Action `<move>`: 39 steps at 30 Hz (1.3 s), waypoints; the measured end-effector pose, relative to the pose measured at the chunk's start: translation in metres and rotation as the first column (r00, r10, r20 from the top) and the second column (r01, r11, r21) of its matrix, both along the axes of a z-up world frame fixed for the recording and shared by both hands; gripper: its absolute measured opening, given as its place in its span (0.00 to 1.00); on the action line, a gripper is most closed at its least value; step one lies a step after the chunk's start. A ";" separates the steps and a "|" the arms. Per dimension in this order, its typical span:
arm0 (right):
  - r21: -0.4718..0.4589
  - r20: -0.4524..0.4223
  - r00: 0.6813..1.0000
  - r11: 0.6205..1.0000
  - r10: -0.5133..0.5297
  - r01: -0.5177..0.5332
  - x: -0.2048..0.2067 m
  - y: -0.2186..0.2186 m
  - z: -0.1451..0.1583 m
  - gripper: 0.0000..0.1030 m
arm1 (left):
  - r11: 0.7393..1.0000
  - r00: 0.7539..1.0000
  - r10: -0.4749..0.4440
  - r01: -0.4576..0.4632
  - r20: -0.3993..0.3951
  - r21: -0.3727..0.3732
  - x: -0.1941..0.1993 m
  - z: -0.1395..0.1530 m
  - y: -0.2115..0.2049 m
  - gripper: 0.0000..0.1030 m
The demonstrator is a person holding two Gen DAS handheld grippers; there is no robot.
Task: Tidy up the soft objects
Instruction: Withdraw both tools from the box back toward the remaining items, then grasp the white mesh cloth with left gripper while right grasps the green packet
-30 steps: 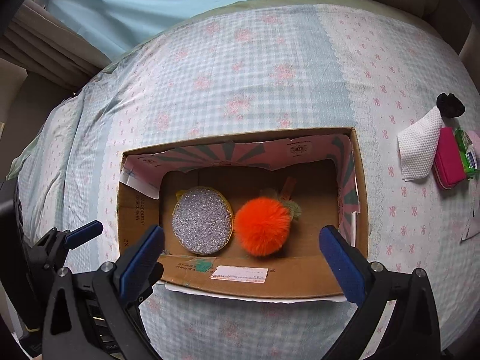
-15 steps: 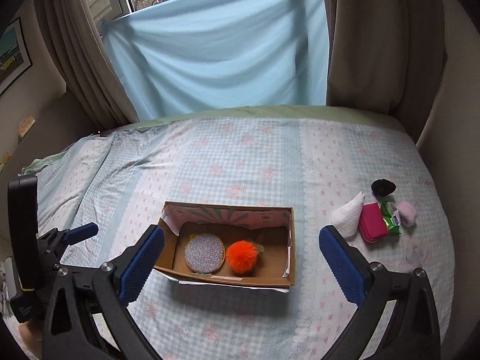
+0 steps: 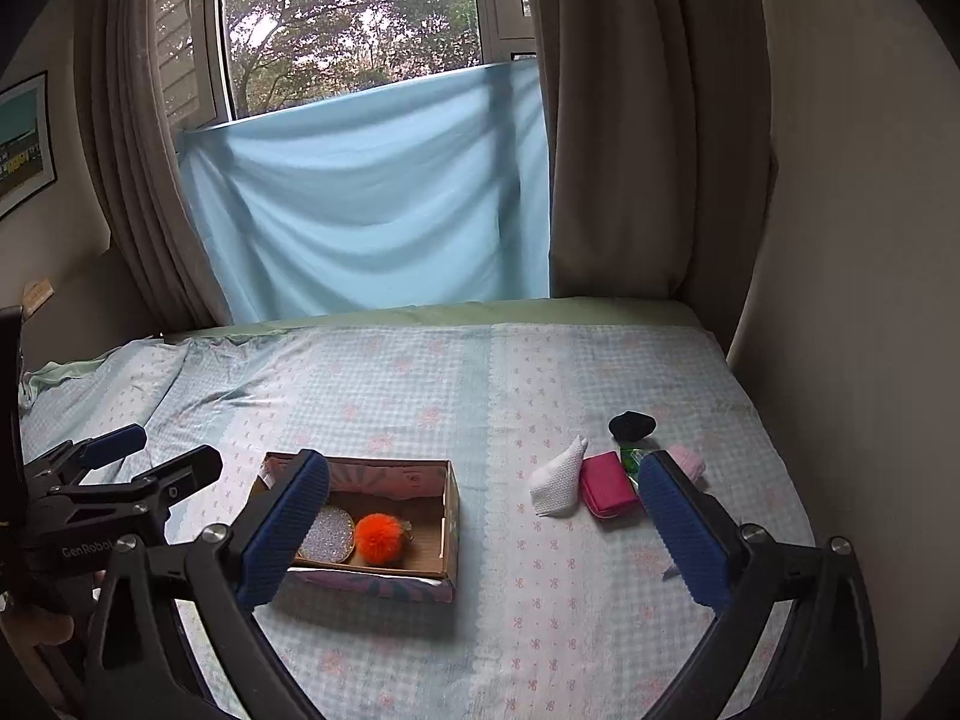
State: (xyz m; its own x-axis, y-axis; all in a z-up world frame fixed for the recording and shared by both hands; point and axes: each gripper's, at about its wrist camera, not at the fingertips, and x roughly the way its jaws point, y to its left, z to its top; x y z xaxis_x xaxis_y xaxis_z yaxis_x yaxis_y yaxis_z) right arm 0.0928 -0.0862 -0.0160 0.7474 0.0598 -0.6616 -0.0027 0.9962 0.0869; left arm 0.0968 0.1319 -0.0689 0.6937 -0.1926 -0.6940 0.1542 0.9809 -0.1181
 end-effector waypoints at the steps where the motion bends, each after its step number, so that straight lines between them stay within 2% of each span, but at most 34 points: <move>1: 0.002 0.002 1.000 1.000 -0.007 0.007 -0.002 -0.009 0.000 1.00 | 1.000 1.000 -0.004 0.004 -0.001 -0.002 -0.001 -0.001 -0.009 1.00; 6: 0.006 0.010 0.999 0.999 -0.043 0.043 -0.008 -0.059 -0.003 1.00 | 0.999 0.999 -0.027 0.026 -0.026 -0.018 0.005 -0.012 -0.056 1.00; 11: 0.058 -0.027 0.998 0.997 -0.055 0.057 0.005 -0.110 -0.018 1.00 | 0.998 0.997 -0.044 0.042 -0.061 -0.040 0.023 -0.029 -0.103 1.00; 18: 0.128 -0.095 0.995 0.992 0.007 0.005 0.045 -0.167 -0.055 1.00 | 0.998 0.991 -0.034 0.028 -0.126 -0.050 0.066 -0.069 -0.161 1.00; 23: 0.183 -0.151 0.986 0.982 0.068 -0.040 0.082 -0.199 -0.100 1.00 | 0.998 0.982 -0.033 0.023 -0.189 -0.054 0.108 -0.119 -0.195 1.00; 28: 0.225 -0.217 0.970 0.973 0.109 -0.060 0.118 -0.224 -0.163 1.00 | 0.997 0.965 -0.041 0.024 -0.259 -0.068 0.153 -0.184 -0.219 1.00; 31: 0.252 -0.248 0.960 0.966 0.129 -0.065 0.136 -0.236 -0.203 1.00 | 0.996 0.953 -0.038 0.011 -0.302 -0.092 0.178 -0.229 -0.226 1.00; 35: 0.317 -0.278 0.948 0.946 0.156 -0.063 0.161 -0.252 -0.255 0.99 | 0.996 0.928 -0.021 -0.013 -0.371 -0.089 0.208 -0.289 -0.231 1.00; 39: 0.349 -0.304 0.934 0.934 0.185 -0.071 0.183 -0.256 -0.299 0.99 | 0.994 0.910 -0.012 -0.034 -0.415 -0.103 0.227 -0.332 -0.228 1.00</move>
State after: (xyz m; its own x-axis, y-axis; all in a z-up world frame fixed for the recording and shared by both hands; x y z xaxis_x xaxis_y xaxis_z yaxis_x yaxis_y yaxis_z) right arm 0.2760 -0.3421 -0.3148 0.4632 0.3958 -0.7930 -0.0433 0.9038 0.4258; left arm 0.3238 -0.0959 -0.4005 0.3510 -0.2747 -0.8952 0.0578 0.9605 -0.2721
